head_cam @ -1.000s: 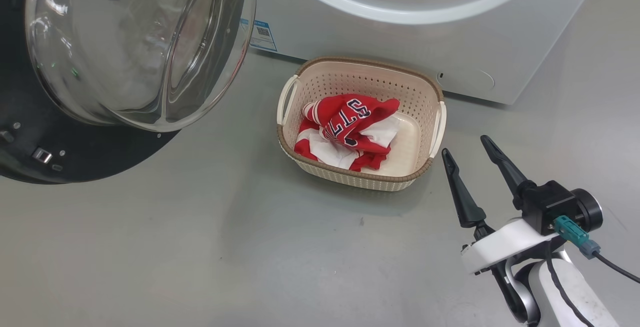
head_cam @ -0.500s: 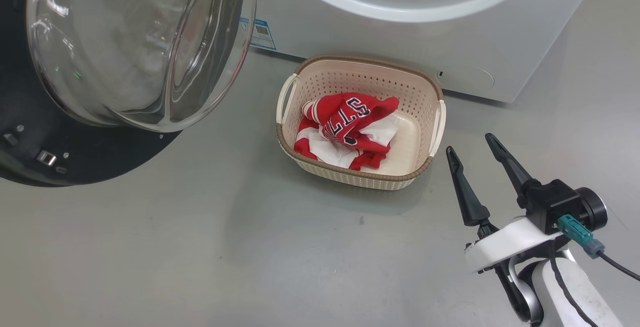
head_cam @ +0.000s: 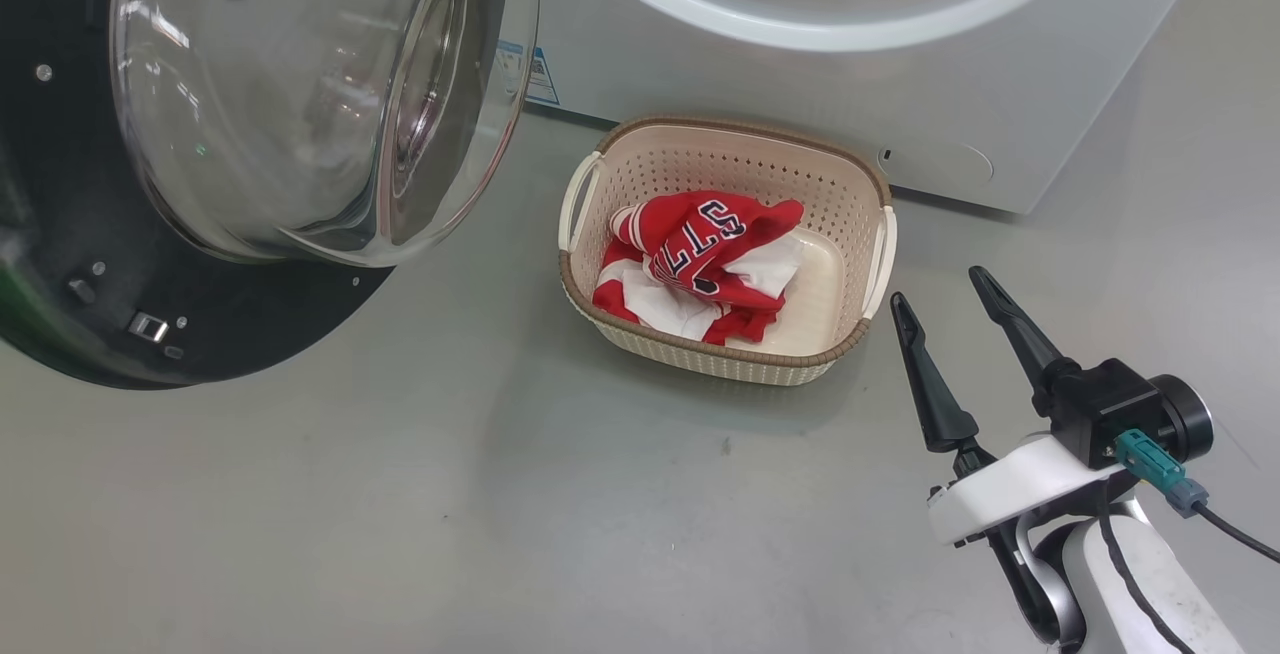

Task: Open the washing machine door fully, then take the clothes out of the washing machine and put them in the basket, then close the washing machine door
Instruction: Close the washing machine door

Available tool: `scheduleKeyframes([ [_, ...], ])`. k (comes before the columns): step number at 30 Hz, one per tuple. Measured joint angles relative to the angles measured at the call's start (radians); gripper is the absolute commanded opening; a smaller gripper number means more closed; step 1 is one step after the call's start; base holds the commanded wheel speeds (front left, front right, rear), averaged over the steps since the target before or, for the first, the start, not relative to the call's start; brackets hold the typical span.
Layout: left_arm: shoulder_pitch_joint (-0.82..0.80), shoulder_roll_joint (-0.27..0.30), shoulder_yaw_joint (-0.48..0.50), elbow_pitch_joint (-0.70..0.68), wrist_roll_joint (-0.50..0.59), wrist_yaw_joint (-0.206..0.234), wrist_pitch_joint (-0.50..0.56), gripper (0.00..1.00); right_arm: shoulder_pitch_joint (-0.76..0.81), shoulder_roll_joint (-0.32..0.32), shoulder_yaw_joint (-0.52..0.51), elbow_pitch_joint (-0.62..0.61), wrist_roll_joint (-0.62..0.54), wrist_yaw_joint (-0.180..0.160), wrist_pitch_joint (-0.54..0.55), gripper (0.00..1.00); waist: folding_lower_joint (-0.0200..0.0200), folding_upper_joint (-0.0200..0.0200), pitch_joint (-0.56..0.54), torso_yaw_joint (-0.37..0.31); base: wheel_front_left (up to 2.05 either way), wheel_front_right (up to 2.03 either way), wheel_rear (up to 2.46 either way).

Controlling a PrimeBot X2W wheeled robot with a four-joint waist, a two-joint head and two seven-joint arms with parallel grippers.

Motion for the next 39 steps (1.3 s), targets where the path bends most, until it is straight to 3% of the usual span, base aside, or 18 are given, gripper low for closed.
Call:
scheduleKeyframes([
  [19,0.025,0.0,-0.035,-0.059,-0.056,-0.069,0.19,0.0,0.0,0.029,0.008,0.013,0.01,0.0,-0.019,1.0,0.0,0.0,-0.027,-0.039,0.0,0.0,0.0],
  [39,0.098,0.022,-0.063,-0.202,-0.061,-0.088,0.314,0.0,0.0,0.062,0.016,0.043,0.022,-0.006,-0.055,1.0,0.0,0.0,-0.052,-0.161,0.0,0.0,0.0],
])
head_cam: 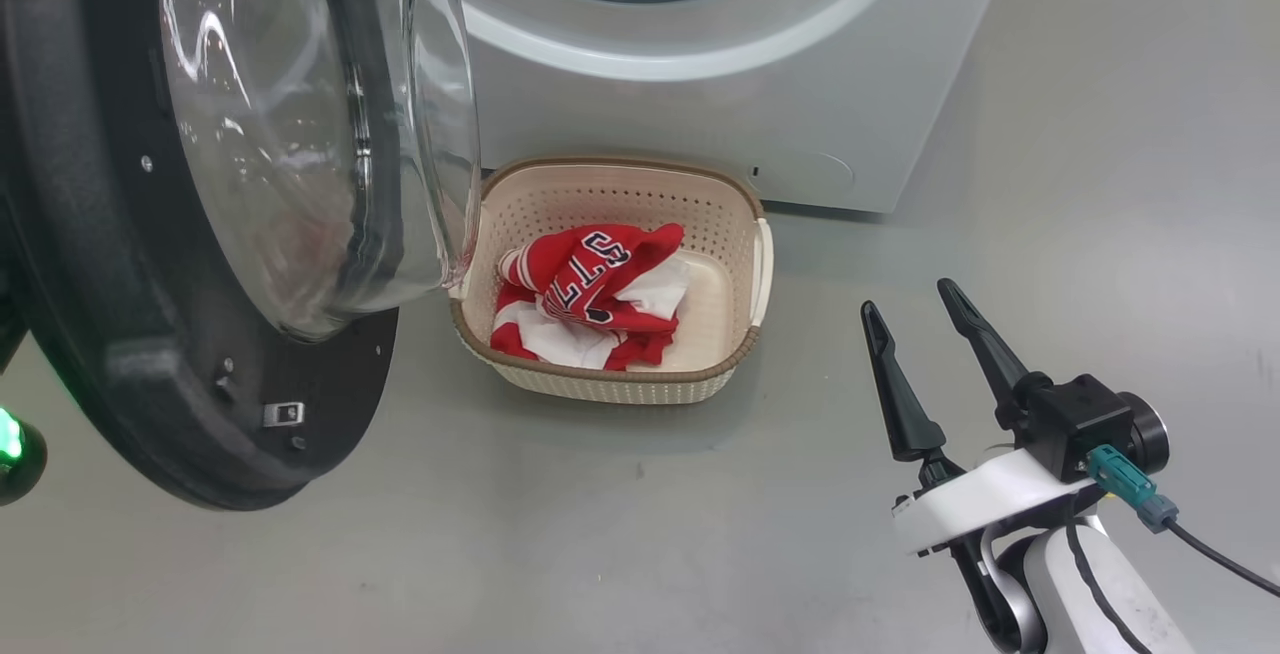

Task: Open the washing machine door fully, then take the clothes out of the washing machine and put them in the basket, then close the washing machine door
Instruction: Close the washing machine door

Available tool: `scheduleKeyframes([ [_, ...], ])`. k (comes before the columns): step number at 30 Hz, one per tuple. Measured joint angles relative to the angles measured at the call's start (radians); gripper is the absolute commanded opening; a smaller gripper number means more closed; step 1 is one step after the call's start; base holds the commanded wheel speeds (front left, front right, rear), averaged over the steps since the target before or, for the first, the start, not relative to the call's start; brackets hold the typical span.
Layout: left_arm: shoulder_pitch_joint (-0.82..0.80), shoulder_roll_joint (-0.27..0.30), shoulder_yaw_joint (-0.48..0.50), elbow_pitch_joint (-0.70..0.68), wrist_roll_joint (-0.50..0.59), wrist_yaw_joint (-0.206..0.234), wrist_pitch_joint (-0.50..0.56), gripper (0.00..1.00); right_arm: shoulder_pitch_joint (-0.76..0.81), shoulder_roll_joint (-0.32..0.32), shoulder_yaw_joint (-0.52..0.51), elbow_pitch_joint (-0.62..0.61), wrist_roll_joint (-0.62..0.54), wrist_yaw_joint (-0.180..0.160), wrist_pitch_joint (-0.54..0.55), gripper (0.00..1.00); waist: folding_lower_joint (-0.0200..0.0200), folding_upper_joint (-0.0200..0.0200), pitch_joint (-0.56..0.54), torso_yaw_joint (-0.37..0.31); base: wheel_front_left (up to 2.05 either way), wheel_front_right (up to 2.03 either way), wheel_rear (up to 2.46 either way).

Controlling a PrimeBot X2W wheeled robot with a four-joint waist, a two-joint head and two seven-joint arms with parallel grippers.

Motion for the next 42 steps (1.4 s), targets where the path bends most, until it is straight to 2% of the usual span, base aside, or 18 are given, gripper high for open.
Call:
scheduleKeyframes([
  [27,0.03,-0.001,-0.046,-0.213,-0.005,-0.007,0.069,0.0,-0.032,0.027,0.011,0.032,0.043,-0.009,-0.035,1.0,0.0,0.0,0.034,-0.2,0.0,0.0,0.0],
  [36,0.028,0.0,-0.072,-0.267,-0.004,0.03,0.066,0.0,-0.044,0.032,0.015,0.037,0.051,-0.009,-0.046,1.0,0.0,0.0001,0.06,-0.255,0.0,0.0,0.0],
  [42,-0.01,-0.001,-0.095,-0.3,-0.004,0.071,0.063,0.0,-0.059,0.034,0.018,0.04,0.052,-0.015,-0.049,1.0,0.0,0.0,0.087,-0.292,0.0,0.0,0.0],
])
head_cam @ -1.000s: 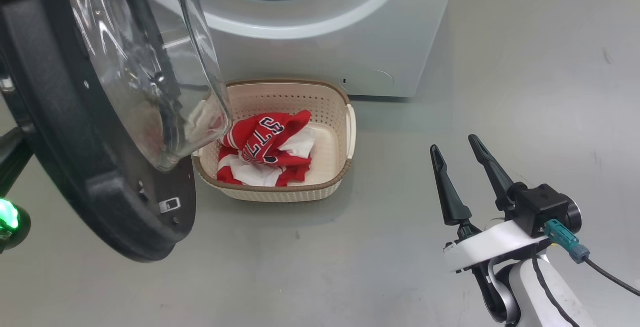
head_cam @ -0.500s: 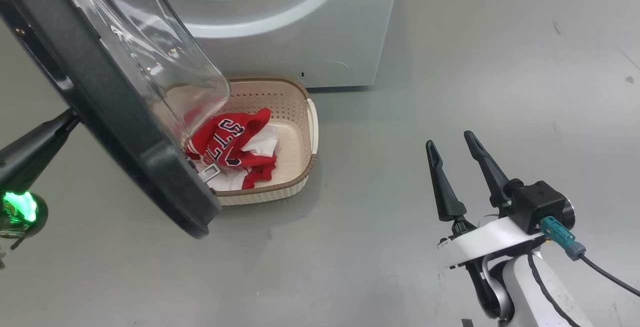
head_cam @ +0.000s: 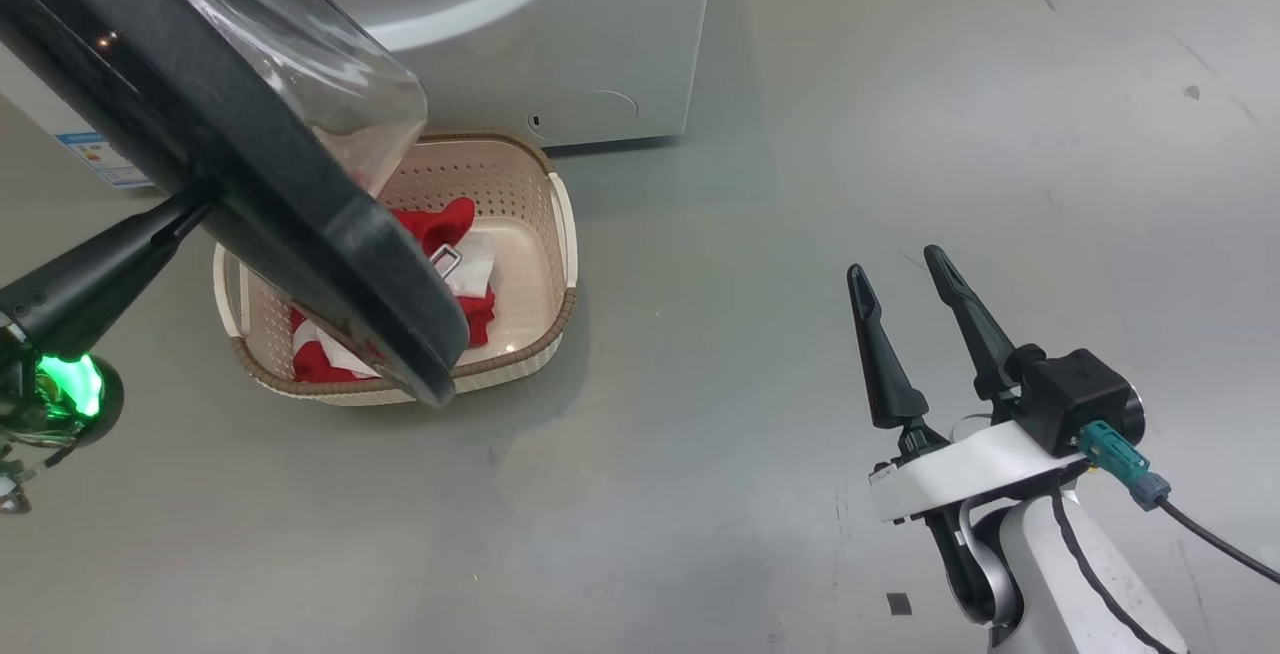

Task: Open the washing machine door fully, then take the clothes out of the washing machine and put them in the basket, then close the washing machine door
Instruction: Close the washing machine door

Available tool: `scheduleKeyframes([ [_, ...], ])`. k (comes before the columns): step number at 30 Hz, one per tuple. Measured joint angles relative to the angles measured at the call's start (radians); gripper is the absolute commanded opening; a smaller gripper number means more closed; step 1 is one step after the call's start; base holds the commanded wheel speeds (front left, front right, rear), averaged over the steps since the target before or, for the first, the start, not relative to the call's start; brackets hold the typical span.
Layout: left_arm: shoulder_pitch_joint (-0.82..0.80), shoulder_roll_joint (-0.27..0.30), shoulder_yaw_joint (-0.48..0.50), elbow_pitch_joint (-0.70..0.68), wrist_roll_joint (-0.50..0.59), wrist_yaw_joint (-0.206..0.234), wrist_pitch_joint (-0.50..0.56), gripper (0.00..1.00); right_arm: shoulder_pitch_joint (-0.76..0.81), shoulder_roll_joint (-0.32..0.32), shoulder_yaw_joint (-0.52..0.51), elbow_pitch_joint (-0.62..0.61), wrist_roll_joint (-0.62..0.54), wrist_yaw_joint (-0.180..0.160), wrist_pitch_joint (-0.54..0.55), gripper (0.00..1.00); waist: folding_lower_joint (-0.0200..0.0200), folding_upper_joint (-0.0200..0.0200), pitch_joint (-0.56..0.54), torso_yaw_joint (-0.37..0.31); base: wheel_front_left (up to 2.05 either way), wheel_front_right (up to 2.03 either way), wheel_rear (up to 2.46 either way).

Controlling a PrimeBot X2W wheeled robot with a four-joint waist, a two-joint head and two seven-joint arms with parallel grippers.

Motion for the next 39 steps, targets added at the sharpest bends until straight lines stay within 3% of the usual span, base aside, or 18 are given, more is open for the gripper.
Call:
scheduleKeyframes([
  [19,-0.175,-0.007,-0.071,-0.021,0.002,0.1,-0.018,0.0,-0.053,0.006,0.031,0.017,0.037,0.002,-0.007,1.0,0.0,0.0,0.08,-0.108,0.0,0.0,0.0],
  [39,-0.392,-0.005,-0.109,0.054,0.036,0.143,-0.092,0.0,-0.113,0.009,0.075,-0.021,0.132,0.0,-0.011,1.0,-0.0001,0.0,0.176,-0.244,0.0,0.0,0.0],
])
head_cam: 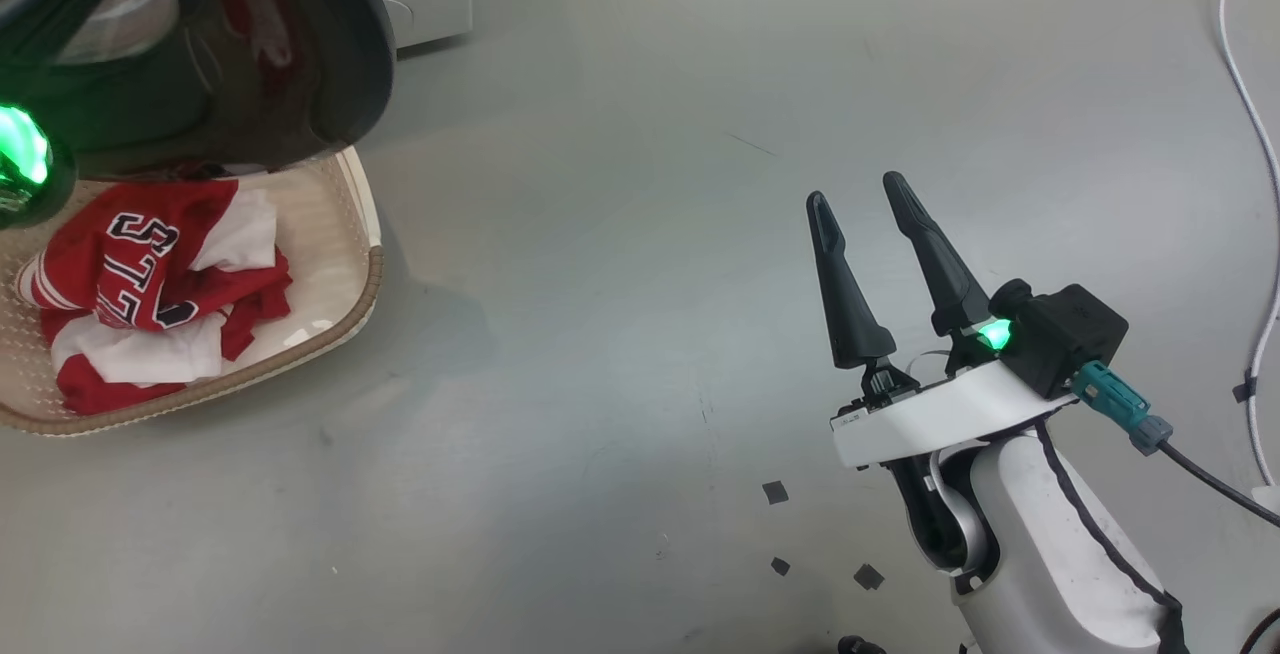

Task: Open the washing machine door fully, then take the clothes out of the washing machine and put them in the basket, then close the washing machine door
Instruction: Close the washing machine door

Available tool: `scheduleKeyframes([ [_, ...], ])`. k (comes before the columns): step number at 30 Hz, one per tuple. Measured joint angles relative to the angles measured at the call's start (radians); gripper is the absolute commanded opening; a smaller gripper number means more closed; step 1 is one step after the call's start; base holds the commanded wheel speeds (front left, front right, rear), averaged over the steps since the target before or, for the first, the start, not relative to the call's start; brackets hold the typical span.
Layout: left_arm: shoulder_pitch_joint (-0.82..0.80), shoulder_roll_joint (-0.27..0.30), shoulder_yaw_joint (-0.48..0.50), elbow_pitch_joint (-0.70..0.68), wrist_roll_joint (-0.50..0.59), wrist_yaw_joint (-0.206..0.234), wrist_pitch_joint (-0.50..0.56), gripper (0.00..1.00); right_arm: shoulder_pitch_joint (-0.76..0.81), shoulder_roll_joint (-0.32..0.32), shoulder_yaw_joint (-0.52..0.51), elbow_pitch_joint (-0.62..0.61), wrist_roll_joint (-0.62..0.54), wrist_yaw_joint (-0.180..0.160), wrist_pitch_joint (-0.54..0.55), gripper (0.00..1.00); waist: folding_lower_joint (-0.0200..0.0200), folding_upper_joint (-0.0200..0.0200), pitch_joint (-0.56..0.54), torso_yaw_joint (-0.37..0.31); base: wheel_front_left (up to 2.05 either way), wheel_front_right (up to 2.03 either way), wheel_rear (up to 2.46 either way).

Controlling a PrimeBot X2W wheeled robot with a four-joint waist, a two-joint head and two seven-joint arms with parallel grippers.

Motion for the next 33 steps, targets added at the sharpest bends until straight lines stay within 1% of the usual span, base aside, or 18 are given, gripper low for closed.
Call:
scheduleKeyframes([
  [8,-0.075,0.006,-0.003,0.073,0.011,0.001,-0.047,0.0,-0.017,0.001,0.019,-0.009,0.035,-0.003,0.0,1.0,0.0,0.0,0.037,-0.048,0.0,0.0,0.0],
  [9,-0.085,0.007,-0.004,0.083,0.013,0.001,-0.053,0.0,-0.017,0.002,0.021,-0.01,0.036,-0.008,0.0,1.0,0.0,0.0,0.041,-0.053,0.0,0.0,0.0],
  [13,-0.124,0.006,-0.006,0.123,0.054,0.001,-0.086,0.0,-0.022,0.003,0.029,-0.014,0.044,-0.01,0.0,1.0,0.0,0.0,0.054,-0.071,0.0,0.0,0.0],
  [16,-0.151,0.006,-0.005,0.149,0.064,0.001,-0.106,0.0,-0.032,0.004,0.036,-0.015,0.048,-0.011,0.0,1.0,0.0,0.0,0.062,-0.083,0.0,0.0,0.0],
  [17,-0.157,0.004,-0.007,0.157,0.064,0.002,-0.11,0.0,-0.034,0.005,0.035,-0.016,0.049,-0.018,0.0,1.0,0.0,0.0,0.063,-0.086,0.0,0.0,0.0],
  [27,-0.203,-0.014,-0.019,0.205,0.072,0.009,-0.141,0.0,-0.038,0.005,0.04,-0.019,0.061,-0.021,0.0,1.0,0.0,0.0,0.066,-0.094,0.0,0.0,0.0],
  [28,-0.207,-0.014,-0.021,0.21,0.072,0.009,-0.141,0.0,-0.038,0.005,0.04,-0.019,0.061,-0.028,0.0,1.0,0.0,0.0,0.066,-0.094,0.0,0.0,0.0],
  [33,-0.219,-0.023,-0.033,0.231,0.078,0.009,-0.143,0.0,-0.04,0.004,0.031,-0.019,0.061,-0.037,0.0,1.0,0.0,0.0,0.064,-0.085,0.0,0.0,0.0],
])
